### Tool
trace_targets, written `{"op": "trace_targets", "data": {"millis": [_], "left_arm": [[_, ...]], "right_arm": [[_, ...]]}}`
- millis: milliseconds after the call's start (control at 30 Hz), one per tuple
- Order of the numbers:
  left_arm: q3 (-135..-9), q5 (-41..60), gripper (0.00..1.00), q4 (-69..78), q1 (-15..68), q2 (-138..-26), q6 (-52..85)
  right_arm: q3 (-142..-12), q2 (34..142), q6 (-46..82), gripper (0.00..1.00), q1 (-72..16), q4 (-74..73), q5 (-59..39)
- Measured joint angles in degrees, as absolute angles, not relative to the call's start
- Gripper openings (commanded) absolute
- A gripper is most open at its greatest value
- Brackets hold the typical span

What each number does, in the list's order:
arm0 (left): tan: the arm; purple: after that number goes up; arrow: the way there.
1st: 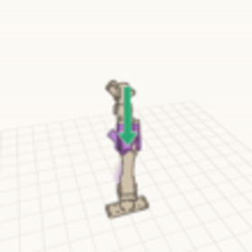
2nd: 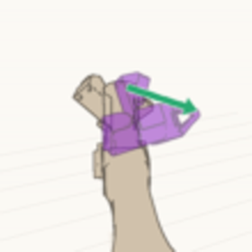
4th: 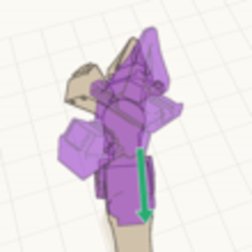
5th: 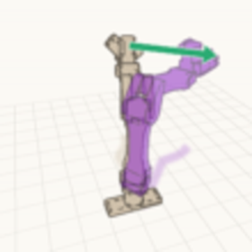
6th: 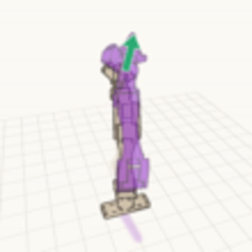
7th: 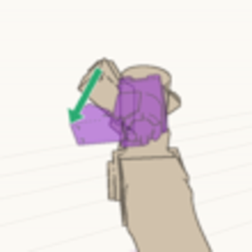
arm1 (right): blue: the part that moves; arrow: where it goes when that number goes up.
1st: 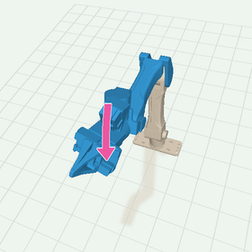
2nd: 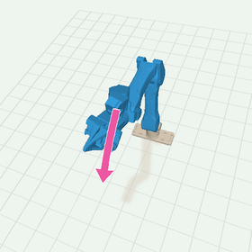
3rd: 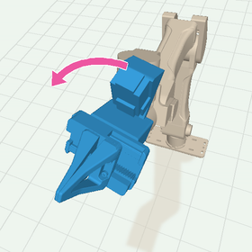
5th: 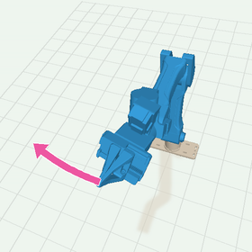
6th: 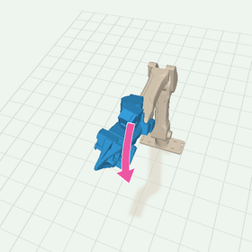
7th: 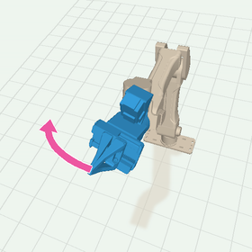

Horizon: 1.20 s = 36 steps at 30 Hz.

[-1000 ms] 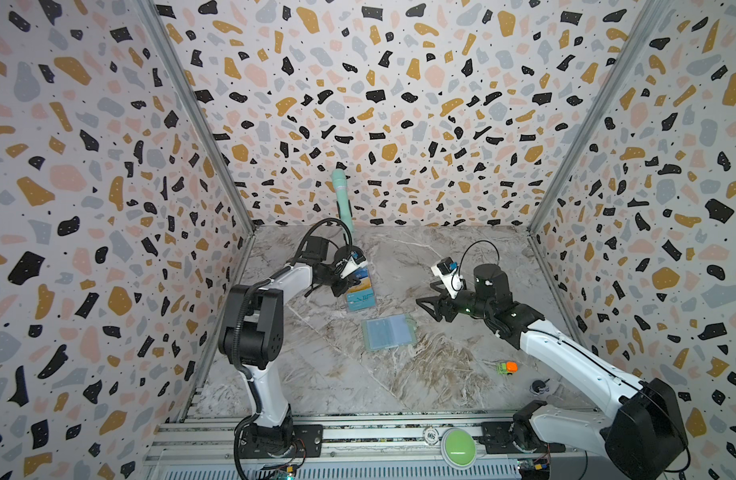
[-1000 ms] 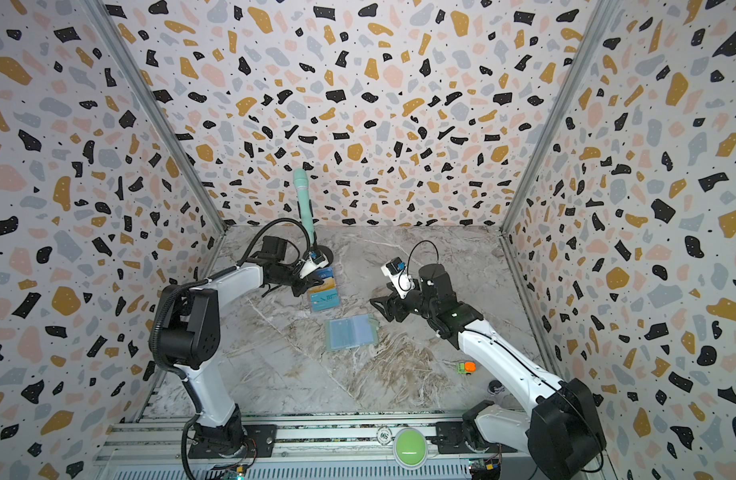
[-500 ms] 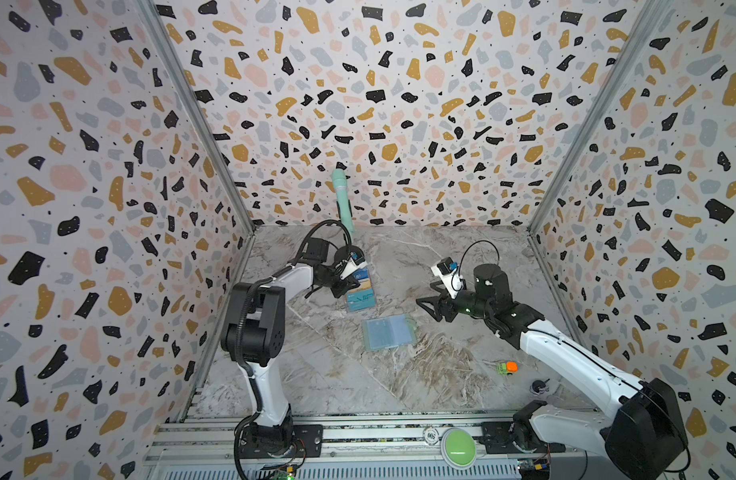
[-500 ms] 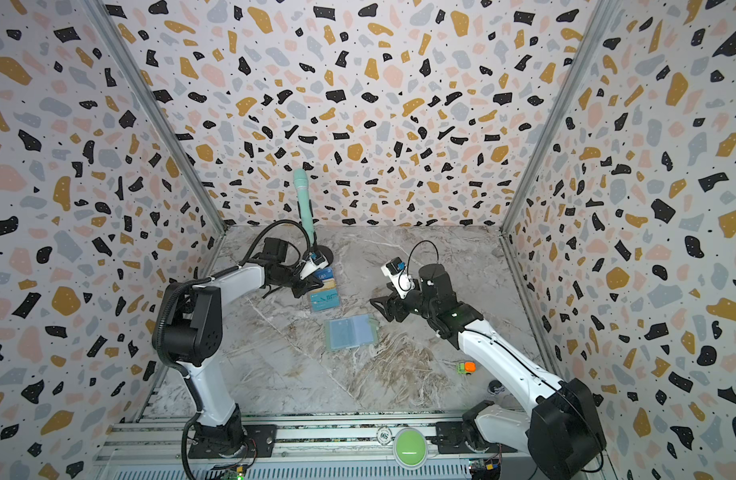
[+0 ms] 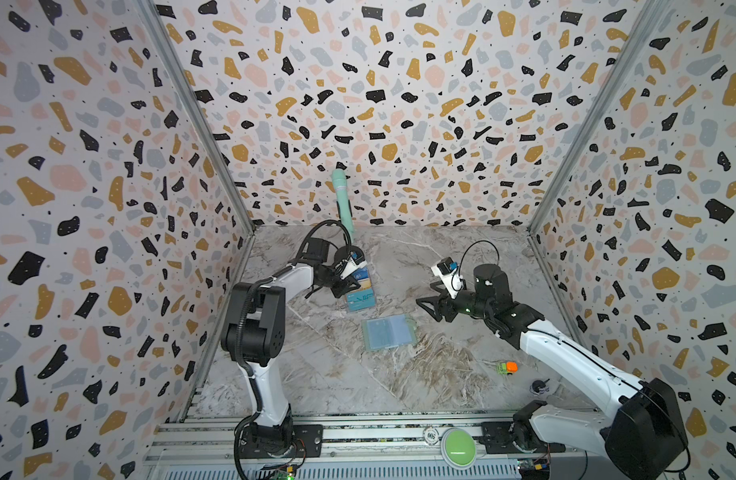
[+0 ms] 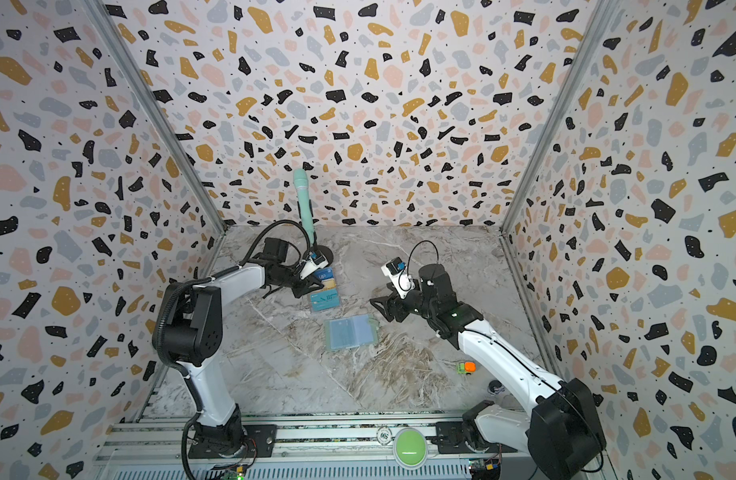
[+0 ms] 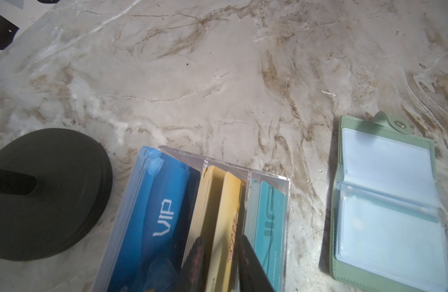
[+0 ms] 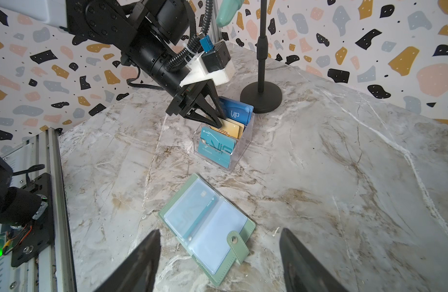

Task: Take the credit cards out of the card holder

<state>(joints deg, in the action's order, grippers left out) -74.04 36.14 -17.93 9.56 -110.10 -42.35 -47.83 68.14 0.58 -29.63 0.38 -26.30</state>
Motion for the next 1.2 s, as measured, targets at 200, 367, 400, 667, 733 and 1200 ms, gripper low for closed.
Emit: {"op": "trace_targets", "data": {"millis": [200,367,400,667,733,1200], "left_arm": [[-74.04,36.03,0.31,-17.85,9.56,-109.95,-41.82],[-74.04,34.48,0.38,-16.95,9.54,-109.82,-40.99],[-74.02,34.26,0.38,-16.71,9.54,-109.75,-40.8],[-73.52,33.5,0.39,-15.55,9.54,-107.5,-40.62],[-73.49,33.5,0.39,-15.35,9.54,-106.83,-40.62],[-66.11,25.76,0.41,-10.52,10.35,-98.5,-32.75]], "right_arm": [[-47.83,68.14,0.6,0.75,-29.63,0.38,-26.17],[-47.83,68.18,0.6,0.75,-29.63,0.38,-25.85],[-47.83,68.18,0.6,0.75,-29.63,0.38,-25.82],[-47.83,68.2,0.6,0.75,-29.63,0.4,-25.63],[-47.83,68.2,0.6,0.75,-29.63,0.4,-25.58],[-47.83,68.66,0.6,0.75,-29.63,0.47,-24.75]]}}
